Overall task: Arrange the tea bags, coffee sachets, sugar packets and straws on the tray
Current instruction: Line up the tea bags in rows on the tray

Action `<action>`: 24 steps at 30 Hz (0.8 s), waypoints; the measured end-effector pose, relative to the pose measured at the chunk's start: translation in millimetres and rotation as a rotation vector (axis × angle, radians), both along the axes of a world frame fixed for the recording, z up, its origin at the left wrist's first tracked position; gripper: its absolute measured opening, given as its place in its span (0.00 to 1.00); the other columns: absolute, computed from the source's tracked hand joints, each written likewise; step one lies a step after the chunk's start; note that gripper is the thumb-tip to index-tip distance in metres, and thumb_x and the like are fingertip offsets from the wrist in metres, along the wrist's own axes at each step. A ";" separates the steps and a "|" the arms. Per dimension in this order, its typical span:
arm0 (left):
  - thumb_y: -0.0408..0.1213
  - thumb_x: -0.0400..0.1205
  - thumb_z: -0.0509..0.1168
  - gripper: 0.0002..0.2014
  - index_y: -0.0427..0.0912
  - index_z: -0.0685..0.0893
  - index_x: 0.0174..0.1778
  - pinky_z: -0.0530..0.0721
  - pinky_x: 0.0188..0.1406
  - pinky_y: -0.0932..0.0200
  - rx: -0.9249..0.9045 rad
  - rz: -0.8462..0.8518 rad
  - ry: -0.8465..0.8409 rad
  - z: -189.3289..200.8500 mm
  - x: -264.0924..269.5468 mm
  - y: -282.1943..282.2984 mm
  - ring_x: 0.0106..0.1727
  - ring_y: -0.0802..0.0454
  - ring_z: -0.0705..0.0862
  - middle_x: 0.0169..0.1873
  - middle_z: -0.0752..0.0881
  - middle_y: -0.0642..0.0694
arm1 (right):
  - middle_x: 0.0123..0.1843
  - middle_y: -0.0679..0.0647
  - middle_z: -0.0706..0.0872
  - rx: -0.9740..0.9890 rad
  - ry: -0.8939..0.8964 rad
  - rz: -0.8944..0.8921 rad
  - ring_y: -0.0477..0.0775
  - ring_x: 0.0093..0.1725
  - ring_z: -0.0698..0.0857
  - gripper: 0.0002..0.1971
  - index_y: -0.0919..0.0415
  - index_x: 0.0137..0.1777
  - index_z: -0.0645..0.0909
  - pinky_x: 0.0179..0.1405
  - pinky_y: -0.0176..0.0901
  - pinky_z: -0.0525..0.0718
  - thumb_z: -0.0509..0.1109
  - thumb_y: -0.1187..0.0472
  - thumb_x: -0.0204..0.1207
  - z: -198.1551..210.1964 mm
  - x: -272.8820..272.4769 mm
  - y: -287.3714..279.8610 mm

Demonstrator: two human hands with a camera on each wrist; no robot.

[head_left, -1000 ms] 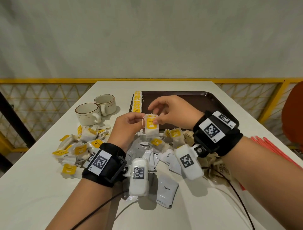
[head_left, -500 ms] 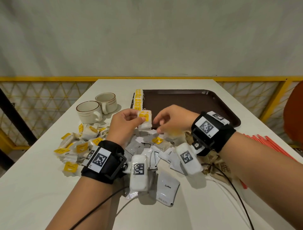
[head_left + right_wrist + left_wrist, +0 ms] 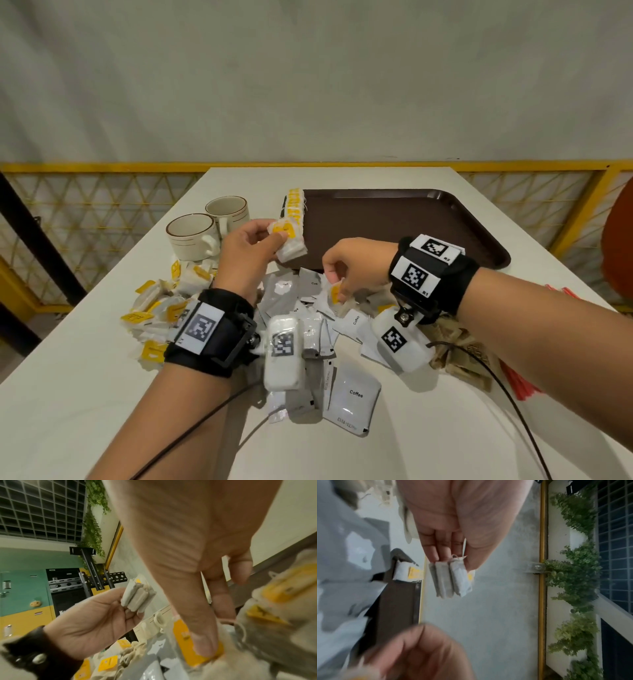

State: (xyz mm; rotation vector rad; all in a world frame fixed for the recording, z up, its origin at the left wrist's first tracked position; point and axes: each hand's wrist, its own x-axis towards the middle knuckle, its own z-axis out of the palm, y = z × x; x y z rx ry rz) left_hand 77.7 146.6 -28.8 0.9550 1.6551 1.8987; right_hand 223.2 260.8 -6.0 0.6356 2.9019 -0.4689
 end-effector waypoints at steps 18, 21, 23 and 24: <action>0.29 0.77 0.71 0.05 0.40 0.82 0.43 0.88 0.43 0.57 -0.825 -0.419 0.661 28.1 -66.9 93.2 0.34 0.52 0.85 0.43 0.87 0.39 | 0.39 0.49 0.85 -0.293 0.306 -0.155 0.43 0.38 0.83 0.05 0.54 0.40 0.83 0.48 0.47 0.89 0.73 0.63 0.77 43.6 -31.5 51.4; 0.30 0.79 0.70 0.05 0.41 0.80 0.45 0.87 0.42 0.58 -0.850 -0.485 0.714 27.6 -71.4 97.1 0.34 0.54 0.86 0.45 0.88 0.38 | 0.43 0.54 0.85 -0.330 0.349 -0.229 0.48 0.39 0.85 0.05 0.57 0.42 0.81 0.48 0.51 0.90 0.70 0.64 0.79 40.7 -34.3 59.3; 0.31 0.80 0.69 0.05 0.41 0.80 0.48 0.86 0.40 0.60 -0.861 -0.450 0.790 27.5 -74.3 100.6 0.34 0.55 0.85 0.44 0.88 0.38 | 0.45 0.57 0.85 -0.354 0.347 -0.275 0.53 0.42 0.86 0.04 0.59 0.44 0.80 0.48 0.53 0.90 0.69 0.65 0.79 38.0 -38.1 61.3; 0.31 0.80 0.68 0.05 0.41 0.79 0.49 0.86 0.38 0.61 -0.860 -0.428 0.821 27.5 -75.4 102.0 0.33 0.56 0.84 0.43 0.88 0.40 | 0.44 0.57 0.85 -0.381 0.335 -0.285 0.55 0.43 0.87 0.04 0.59 0.44 0.80 0.48 0.53 0.90 0.70 0.66 0.79 36.3 -40.7 61.2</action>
